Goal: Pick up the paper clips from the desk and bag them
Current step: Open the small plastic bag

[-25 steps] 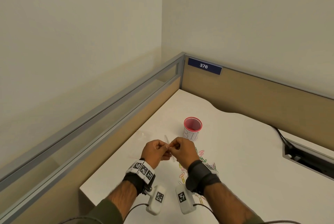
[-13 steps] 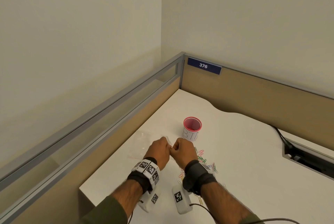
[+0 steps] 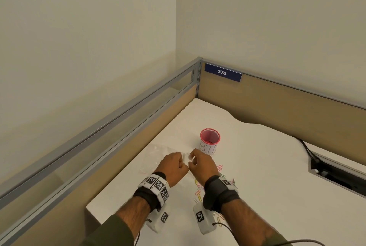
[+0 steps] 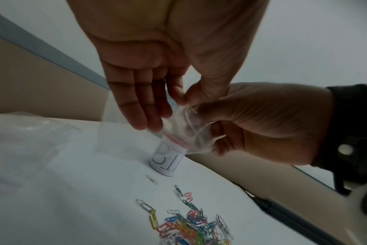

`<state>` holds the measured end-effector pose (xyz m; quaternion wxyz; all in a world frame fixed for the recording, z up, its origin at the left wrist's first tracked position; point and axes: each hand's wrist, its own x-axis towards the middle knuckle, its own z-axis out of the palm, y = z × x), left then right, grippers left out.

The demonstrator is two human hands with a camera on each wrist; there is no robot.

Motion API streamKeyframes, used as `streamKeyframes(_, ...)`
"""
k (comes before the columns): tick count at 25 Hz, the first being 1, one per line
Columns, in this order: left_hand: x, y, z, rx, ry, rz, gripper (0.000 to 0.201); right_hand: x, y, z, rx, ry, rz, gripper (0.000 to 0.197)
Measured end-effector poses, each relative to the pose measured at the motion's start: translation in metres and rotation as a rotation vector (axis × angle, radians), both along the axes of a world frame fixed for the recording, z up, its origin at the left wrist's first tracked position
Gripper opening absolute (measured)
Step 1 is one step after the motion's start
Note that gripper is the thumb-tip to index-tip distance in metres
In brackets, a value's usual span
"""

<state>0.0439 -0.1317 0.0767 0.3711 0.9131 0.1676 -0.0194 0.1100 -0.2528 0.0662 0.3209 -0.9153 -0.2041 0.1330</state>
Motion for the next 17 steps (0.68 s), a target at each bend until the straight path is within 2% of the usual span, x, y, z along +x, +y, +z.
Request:
streamKeyframes(2, -0.002, 0.006, -0.003, 0.030, 0.024, -0.030, 0.023, 0.003, -0.002, 0.000, 0.007, -0.013, -0.067, 0.010)
streamKeyframes(4, -0.009, 0.014, -0.009, 0.013, -0.051, -0.025, 0.026, 0.007, -0.007, 0.001, 0.030, 0.011, -0.092, 0.013)
streamKeyframes(5, -0.012, 0.017, -0.012, 0.026, -0.080, -0.039, 0.048, 0.008, -0.009, 0.001, 0.051, 0.028, -0.092, 0.015)
streamKeyframes(7, -0.012, 0.020, -0.020, 0.098, -0.062, -0.130, 0.112, 0.007, -0.010, 0.005, 0.115, 0.089, -0.064, 0.016)
streamKeyframes(8, -0.011, 0.018, -0.024, 0.166, -0.054, -0.175, 0.126, 0.005, -0.009, 0.007, 0.147, 0.133, -0.037, 0.014)
streamKeyframes(9, -0.009, 0.016, -0.027, 0.205, -0.064, -0.204, 0.129, 0.003, -0.008, 0.010, 0.172, 0.175, -0.001, 0.012)
streamKeyframes(11, -0.002, 0.013, -0.034, 0.169, -0.135, -0.192, 0.113, 0.001, -0.005, 0.014, 0.198, 0.209, 0.056, 0.011)
streamKeyframes(13, 0.001, 0.012, -0.038, 0.099, -0.212, -0.138, 0.081, 0.001, -0.003, 0.015, 0.197, 0.184, 0.057, 0.010)
streamKeyframes(15, 0.003, 0.015, -0.042, 0.113, -0.276, -0.088, 0.056, 0.003, -0.004, 0.016, 0.173, 0.121, 0.021, 0.009)
streamKeyframes(17, 0.006, 0.016, -0.043, 0.164, -0.266, -0.059, 0.050, 0.002, -0.006, 0.020, 0.153, 0.005, -0.031, 0.014)
